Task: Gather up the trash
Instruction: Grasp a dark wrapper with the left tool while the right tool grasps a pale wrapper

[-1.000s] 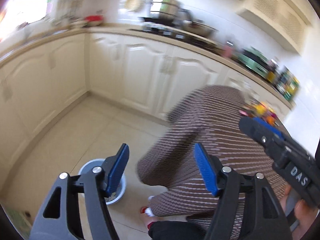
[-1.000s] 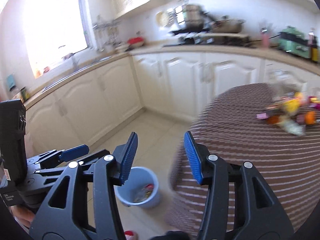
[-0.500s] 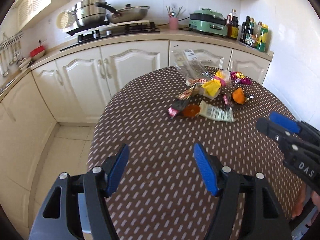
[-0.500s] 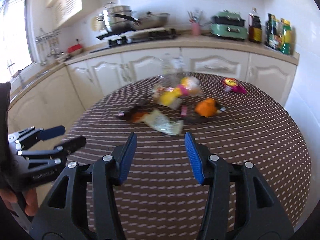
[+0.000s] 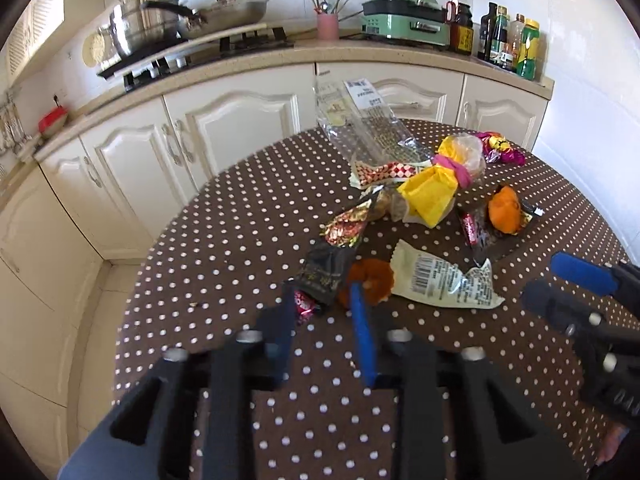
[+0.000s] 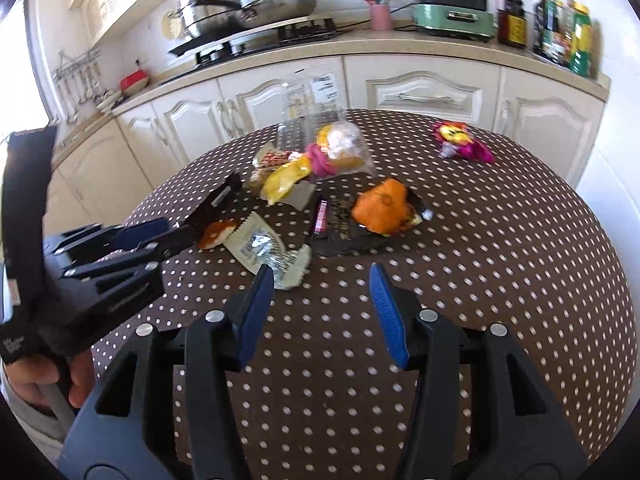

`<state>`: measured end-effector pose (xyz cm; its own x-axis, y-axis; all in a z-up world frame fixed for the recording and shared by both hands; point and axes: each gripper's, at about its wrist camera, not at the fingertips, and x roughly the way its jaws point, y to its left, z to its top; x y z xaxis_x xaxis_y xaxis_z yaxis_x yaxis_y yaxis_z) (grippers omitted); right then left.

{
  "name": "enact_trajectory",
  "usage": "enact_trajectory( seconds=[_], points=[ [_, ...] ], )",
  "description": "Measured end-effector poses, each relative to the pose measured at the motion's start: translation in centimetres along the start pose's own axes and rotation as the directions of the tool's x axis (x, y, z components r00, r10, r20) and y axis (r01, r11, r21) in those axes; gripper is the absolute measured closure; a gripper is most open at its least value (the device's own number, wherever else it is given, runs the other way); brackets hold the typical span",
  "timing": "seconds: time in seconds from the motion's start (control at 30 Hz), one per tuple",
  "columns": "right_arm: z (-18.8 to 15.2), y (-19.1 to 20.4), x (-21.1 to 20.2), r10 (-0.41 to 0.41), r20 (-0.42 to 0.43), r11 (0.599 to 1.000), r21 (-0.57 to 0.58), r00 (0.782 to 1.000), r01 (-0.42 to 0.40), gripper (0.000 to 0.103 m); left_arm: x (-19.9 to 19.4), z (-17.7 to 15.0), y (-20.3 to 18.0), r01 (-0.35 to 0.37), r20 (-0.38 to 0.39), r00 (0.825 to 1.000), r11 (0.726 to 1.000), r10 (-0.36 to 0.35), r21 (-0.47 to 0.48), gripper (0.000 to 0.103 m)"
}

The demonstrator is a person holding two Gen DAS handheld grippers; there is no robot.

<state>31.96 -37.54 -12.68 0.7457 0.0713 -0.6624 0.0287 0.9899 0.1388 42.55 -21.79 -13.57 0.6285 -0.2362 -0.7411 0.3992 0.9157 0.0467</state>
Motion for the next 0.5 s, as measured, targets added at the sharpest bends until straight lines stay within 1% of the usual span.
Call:
enact_trajectory(
  seconds=[0.03,0.13,0.2,0.3,0.43,0.47,0.5],
  points=[
    [0.2,0.5,0.4,-0.001,-0.009,1.000,-0.022,1.000,0.001,0.053,0.1,0.0,0.2,0.009,-0.003,1.000,1.000,-0.009,-0.002,0.093],
    [0.7,1.9,1.5,-0.014,-0.022,0.996,-0.092,1.000,0.012,0.053,-0.4,-0.2,0.7,0.016,0.009,1.000,1.000,-0.016,-0.007,0.100],
    [1.1,3.3,2.3,-0.033,-0.031,0.986,-0.167,0.999,0.027,0.053,-1.0,-0.5,1.3,0.030,0.019,0.999,0.999,-0.030,-0.022,0.101],
    [1.4,5.0,3.5,-0.065,-0.045,0.960,-0.276,0.997,0.050,0.053,-2.1,-1.1,2.1,0.046,0.034,0.998,0.998,-0.044,-0.041,0.101],
    [1.7,5.4,5.6,-0.058,-0.127,0.954,-0.300,0.990,0.017,0.053,-3.9,-2.1,3.5,0.078,0.051,0.996,0.994,-0.075,-0.071,0.101],
    [1.6,5.4,5.9,-0.064,-0.139,0.950,-0.312,0.988,0.018,0.053,-4.1,-2.3,3.8,0.087,0.051,0.995,0.993,-0.084,-0.077,0.101],
    [1.6,5.5,6.0,-0.065,-0.134,0.946,-0.322,0.989,0.018,0.053,-4.4,-2.7,4.1,0.101,0.049,0.994,0.991,-0.098,-0.083,0.101]
  ],
)
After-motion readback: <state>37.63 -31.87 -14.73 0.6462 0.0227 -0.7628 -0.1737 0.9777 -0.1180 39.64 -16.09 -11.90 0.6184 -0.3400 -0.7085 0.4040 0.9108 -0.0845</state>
